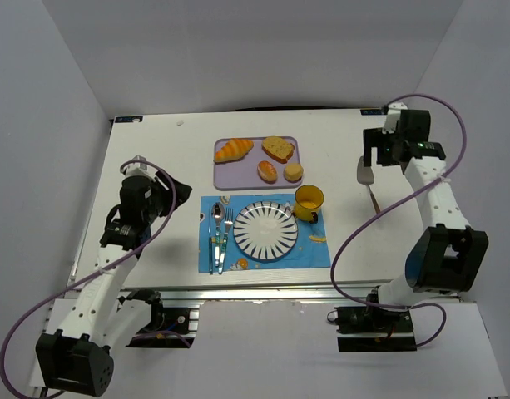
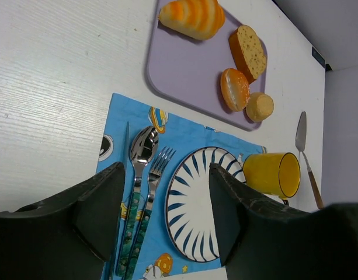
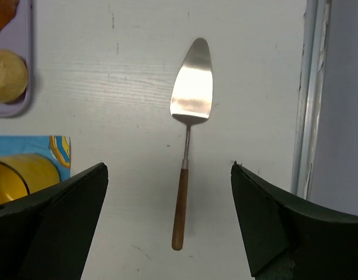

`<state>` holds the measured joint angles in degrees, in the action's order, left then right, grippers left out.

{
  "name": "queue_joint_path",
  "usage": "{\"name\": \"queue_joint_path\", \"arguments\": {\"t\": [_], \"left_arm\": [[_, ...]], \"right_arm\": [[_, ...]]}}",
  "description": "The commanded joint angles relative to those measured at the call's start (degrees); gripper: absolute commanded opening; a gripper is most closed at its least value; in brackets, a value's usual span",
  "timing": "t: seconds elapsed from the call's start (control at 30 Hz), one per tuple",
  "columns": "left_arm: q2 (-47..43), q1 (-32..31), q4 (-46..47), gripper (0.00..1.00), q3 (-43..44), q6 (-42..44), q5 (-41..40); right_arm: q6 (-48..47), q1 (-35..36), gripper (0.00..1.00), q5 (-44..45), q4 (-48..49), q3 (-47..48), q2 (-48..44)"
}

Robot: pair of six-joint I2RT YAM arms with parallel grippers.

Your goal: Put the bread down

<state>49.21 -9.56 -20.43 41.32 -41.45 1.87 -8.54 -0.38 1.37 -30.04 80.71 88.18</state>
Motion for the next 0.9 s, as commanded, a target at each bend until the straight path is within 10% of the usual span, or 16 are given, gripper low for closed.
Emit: {"name": "queue_joint_path", "arguments": {"t": [0.0, 0.07, 0.17, 0.23, 0.27, 0.33, 0.4, 0.5, 0.87], "left_arm": [[1.0, -0.2, 3.1, 0.69, 2.3, 1.3, 2.0], [1.6, -0.3, 4.0, 0.69, 2.2, 1.4, 2.5], [2.6, -0.2, 4.5, 0.69, 2.3, 1.8, 3.1], [2.9, -0.2, 4.5, 0.69, 2.3, 2.5, 3.2], [3.0, -0.2, 4.5, 0.69, 2.3, 2.7, 3.3], [3.0, -0.3, 4.4, 0.69, 2.3, 3.0, 3.2], [2.7, -0.2, 4.5, 0.69, 2.0, 3.2, 3.2], [2.0, -0.2, 5.5, 0.69, 0.7, 2.7, 3.2], [3.3, -0.2, 7.6, 0.69, -0.9, 1.5, 4.2]], "right_arm": [[-4.9, -5.3, 0.89, -12.1, -1.4, -3.1, -5.1], [-12.9, -7.3, 0.89, -20.1, -4.1, -5.2, -6.6], [-20.0, -10.2, 0.52, -23.1, -7.6, -8.2, -6.2], [-20.0, -11.7, 0.04, -23.6, -8.1, -9.1, -4.8], [-19.5, -12.6, 0.0, -23.4, -7.9, -9.5, -4.4], [-19.2, -13.1, 0.02, -23.2, -7.8, -10.7, -3.3], [-19.3, -13.2, 0.35, -22.4, -7.5, -11.9, -2.4], [-18.9, -13.2, 0.57, -19.6, -5.9, -13.4, -1.7], [-16.9, -13.4, 0.61, -18.5, -2.4, -15.3, 5.5]]}}
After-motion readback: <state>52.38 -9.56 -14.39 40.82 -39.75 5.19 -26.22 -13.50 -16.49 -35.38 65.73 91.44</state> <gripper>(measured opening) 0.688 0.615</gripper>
